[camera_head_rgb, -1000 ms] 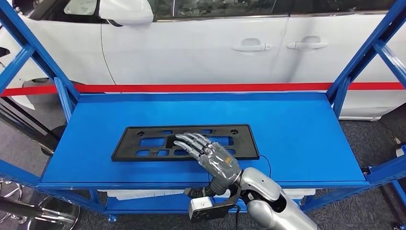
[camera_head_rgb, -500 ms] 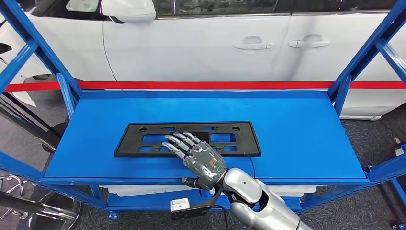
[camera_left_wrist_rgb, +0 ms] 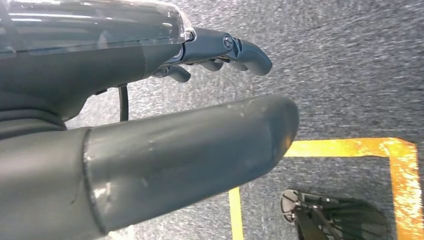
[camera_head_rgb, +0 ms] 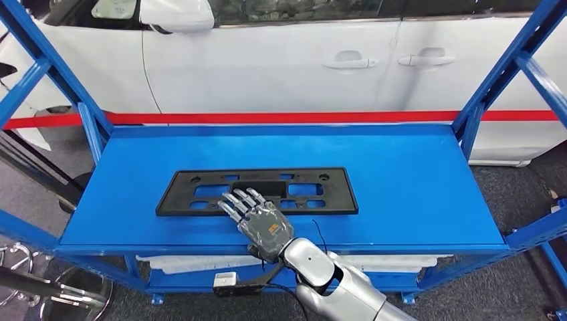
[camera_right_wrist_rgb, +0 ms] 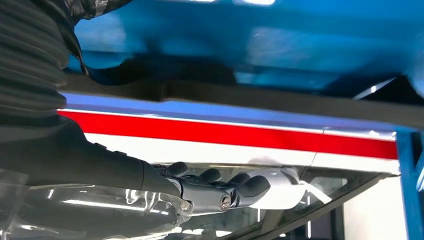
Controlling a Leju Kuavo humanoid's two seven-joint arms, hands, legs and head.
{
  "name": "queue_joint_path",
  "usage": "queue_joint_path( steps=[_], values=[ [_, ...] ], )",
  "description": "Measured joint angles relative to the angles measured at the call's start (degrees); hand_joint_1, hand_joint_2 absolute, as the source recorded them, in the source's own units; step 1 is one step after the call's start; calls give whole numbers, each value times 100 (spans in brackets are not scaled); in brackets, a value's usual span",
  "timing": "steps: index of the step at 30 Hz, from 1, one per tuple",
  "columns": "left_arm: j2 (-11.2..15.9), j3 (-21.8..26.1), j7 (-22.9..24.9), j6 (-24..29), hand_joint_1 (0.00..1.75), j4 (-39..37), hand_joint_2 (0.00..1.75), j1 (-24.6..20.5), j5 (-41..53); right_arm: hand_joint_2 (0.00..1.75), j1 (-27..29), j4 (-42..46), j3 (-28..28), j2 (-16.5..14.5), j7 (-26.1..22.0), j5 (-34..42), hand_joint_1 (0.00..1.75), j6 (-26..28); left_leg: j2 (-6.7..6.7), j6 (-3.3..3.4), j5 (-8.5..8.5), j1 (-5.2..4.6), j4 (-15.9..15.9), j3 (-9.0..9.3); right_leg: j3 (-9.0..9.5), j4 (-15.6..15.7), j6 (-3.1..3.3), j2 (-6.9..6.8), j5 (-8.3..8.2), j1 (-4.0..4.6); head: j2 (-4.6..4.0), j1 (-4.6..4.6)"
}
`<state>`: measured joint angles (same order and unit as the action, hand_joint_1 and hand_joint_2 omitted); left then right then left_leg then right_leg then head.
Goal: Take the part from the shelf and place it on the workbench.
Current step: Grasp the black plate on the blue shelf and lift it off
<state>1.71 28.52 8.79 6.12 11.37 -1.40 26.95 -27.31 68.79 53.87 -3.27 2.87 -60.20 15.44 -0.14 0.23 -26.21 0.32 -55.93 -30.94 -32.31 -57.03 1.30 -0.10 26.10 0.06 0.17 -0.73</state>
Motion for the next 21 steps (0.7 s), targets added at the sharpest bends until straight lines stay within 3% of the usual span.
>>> queue_joint_path(
  steps=[2, 4, 7, 8, 9, 10, 12, 14, 18, 19, 21],
  values=[
    [-5, 0, -1, -1, 0, 0, 0, 6, 7, 175, -20, -82, 7, -36, 27, -51, 0, 24, 2, 61, 42, 19, 28, -8, -7, -6, -62, 6, 0, 0, 0, -1],
    [-15, 0, -26, -8, 0, 0, 0, 6, 37, 175, -58, -176, 9, -83, 101, -143, 0, 90, 15, 134, 87, 53, 65, -16, -114, -259, -117, 11, 190, 0, 0, 0],
    [-26, -3, -113, -35, 0, 0, 0, -1, 114, 175, -109, -437, 10, -216, 217, -271, 0, 265, 26, 177, 109, 51, 61, -54, -604, -1353, -165, 11, 760, -29, 0, 1],
    [-28, -4, -132, -43, 0, 0, 0, -1, 139, 175, -121, -542, 10, -271, 239, -294, 0, 332, 27, 179, 110, 48, 55, -62, -719, -1614, -174, 10, 831, -36, 0, 1],
    [-30, -4, -146, -47, 0, 0, 0, -1, 163, 175, -140, -642, 9, -329, 251, -305, 0, 406, 27, 178, 111, 46, 50, -65, -742, -1674, -176, 10, 789, -40, 0, 1],
    [-31, -5, -158, -50, 0, 0, 0, -2, 192, 175, -172, -728, 2, -385, 256, -304, 0, 485, 26, 176, 110, 46, 46, -60, -643, -1487, -169, 10, 635, -42, 0, 1],
    [-34, -7, -190, -50, 0, 0, 0, -8, 251, 175, -274, -850, -46, -497, 256, -270, 0, 646, 21, 155, 104, 43, 41, -43, -245, -694, -123, 10, 241, -37, 0, 1],
    [-33, -9, -221, -57, 0, 0, 0, -20, 301, 175, -420, -920, -130, -599, 249, -227, 0, 749, 19, 98, 102, 25, 23, -59, 20, -105, -71, 13, 55, -18, 0, 1],
    [-28, -16, -266, -95, 0, 0, 0, -32, 395, 175, -689, -1034, -298, -747, 273, -248, 0, 742, 20, -46, 67, 44, -38, -128, 31, 38, 30, 24, 3, -13, 0, 1],
    [-27, -18, -283, -110, 0, 0, 0, -34, 425, 175, -767, -1086, -325, -795, 300, -291, 0, 719, 19, -78, -42, 52, -192, -198, 27, 56, 63, 22, -16, -28, 0, 1],
    [-19, -20, -318, -134, 0, 0, 0, -47, 488, 175, -916, -1260, -356, -890, 381, -423, 0, 664, 18, -134, -411, 64, -843, -484, 15, 68, 98, 15, -36, -36, 0, -1]
  ],
)
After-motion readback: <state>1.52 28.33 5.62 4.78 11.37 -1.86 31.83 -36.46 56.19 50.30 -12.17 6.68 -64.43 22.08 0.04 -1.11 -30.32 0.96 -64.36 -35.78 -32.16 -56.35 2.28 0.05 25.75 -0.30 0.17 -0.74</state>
